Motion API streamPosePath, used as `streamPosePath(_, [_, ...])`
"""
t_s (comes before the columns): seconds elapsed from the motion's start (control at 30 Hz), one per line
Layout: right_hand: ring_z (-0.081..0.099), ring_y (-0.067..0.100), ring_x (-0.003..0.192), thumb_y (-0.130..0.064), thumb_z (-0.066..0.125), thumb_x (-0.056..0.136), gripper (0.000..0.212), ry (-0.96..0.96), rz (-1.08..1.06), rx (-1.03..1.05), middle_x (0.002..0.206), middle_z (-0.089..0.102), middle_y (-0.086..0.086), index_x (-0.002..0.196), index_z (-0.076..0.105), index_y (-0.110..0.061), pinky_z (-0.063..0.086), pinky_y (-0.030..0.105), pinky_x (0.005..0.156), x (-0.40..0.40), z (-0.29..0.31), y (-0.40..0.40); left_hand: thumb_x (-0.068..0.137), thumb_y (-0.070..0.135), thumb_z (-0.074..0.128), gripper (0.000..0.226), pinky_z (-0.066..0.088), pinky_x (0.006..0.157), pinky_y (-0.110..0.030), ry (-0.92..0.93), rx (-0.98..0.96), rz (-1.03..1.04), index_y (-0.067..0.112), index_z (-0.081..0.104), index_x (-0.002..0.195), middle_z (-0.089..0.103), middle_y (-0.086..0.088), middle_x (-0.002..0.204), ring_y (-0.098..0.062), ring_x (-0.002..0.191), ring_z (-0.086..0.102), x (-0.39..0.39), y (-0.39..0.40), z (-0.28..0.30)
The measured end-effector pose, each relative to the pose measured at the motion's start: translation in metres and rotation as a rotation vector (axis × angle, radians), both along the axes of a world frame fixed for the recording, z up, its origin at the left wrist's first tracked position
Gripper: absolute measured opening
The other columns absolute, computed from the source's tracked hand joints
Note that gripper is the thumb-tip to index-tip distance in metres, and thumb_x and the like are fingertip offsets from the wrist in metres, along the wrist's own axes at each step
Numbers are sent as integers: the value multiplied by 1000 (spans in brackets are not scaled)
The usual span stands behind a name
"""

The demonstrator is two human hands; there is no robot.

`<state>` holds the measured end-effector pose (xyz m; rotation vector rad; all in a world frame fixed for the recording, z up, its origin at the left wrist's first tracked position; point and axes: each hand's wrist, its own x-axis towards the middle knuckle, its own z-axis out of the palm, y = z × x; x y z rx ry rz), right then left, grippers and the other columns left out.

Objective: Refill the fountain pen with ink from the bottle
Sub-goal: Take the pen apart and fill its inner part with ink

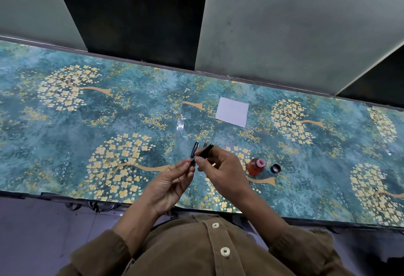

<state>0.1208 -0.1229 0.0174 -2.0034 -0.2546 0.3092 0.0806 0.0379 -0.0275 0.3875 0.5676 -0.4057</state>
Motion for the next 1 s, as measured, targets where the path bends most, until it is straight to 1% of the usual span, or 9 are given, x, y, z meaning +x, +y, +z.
streamPosePath(0.1, [66,5,74,-24,69,91,10,-92,45,-52,87,73,-11,99,72,-19,45,15,62,0,4,0,26,-1,102,76,61,59,-21,-7,-18,-10,-4,70,95,72,-14,79,-16,66,74,0,0,0])
streamPosePath(0.23, [67,4,72,-20,68,92,8,-170,91,-75,84,71,-13,99,69,-15,42,7,64,-1,11,0,28,0,102,84,61,60,-21,-10,-32,-7,-3,65,103,71,-13,77,-15,65,73,2,-1,-2])
streamPosePath(0.37, [64,-5,69,-19,67,93,9,-224,136,-102,84,72,-11,100,68,-13,41,4,65,-2,16,2,28,-1,101,75,62,62,-23,-19,-54,-6,-5,69,96,71,-14,76,-17,63,73,3,-3,0])
streamPosePath(0.47, [63,-5,70,-23,67,93,11,-249,140,-146,87,74,-9,102,68,-16,42,4,66,-2,16,1,27,1,101,63,62,62,-23,-29,-38,3,-6,77,85,74,-14,79,-17,66,74,3,-3,2])
streamPosePath(0.63, [65,-2,68,-21,66,93,9,-210,110,-99,85,73,-11,99,68,-15,41,5,63,-1,15,0,25,0,102,61,62,60,-22,-6,-32,5,-4,78,81,74,-14,78,-16,66,75,2,-4,0])
streamPosePath(0.7, [69,2,70,-21,65,94,8,-154,66,-61,84,73,-10,99,67,-16,49,15,63,0,13,0,26,-1,102,60,62,63,-21,7,-32,2,-3,78,81,73,-14,78,-16,66,75,2,-3,-2])
streamPosePath(0.8, [75,10,75,-21,61,96,6,-33,-20,7,87,74,-4,100,63,-17,60,41,64,2,7,-2,36,-3,99,52,61,64,-20,30,-24,4,-4,77,83,73,-15,78,-17,65,74,2,-2,-1])
streamPosePath(0.9, [76,22,80,-19,54,101,10,109,-133,165,97,73,9,103,58,-11,61,46,60,7,0,-4,71,-7,73,23,62,58,-21,110,56,65,-6,68,93,72,-15,76,-17,63,74,3,-4,-4])
streamPosePath(1.0, [74,35,77,-16,50,103,12,314,-300,207,95,68,21,100,54,-6,59,51,63,18,-26,-12,88,-10,60,10,61,56,-21,192,155,106,-7,65,95,73,-15,72,-17,61,74,3,-2,-12])
